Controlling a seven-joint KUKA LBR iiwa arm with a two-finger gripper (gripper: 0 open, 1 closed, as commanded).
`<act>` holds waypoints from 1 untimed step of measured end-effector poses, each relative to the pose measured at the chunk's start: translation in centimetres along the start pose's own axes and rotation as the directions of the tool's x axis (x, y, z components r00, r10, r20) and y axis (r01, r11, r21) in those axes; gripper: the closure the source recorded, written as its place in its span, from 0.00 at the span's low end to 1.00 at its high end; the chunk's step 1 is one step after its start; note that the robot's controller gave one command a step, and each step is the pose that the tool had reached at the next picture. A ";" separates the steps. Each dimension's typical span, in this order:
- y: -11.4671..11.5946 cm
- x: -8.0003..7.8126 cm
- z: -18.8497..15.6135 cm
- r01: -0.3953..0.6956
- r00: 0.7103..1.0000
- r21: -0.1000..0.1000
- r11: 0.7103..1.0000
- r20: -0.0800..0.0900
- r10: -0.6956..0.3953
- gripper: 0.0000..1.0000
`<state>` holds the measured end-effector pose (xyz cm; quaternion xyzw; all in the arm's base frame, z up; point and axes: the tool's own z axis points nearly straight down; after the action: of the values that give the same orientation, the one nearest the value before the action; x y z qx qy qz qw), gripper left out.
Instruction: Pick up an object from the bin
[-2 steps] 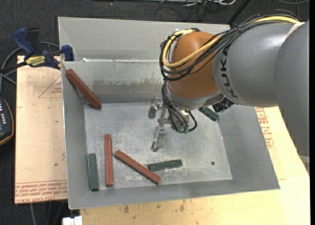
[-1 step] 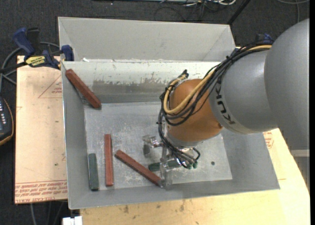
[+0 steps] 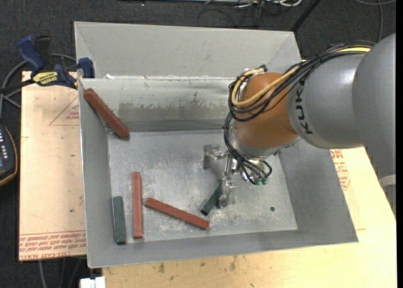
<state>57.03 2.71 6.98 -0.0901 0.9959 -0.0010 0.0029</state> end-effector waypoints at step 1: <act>0.5 0.1 -0.1 0.006 1.000 -0.004 1.000 -0.002 -0.006 1.00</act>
Offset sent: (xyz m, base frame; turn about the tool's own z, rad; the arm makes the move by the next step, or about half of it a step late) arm 0.0000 0.0000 0.0000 0.0000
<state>56.89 3.15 7.12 -0.0933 0.9956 0.0007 0.0017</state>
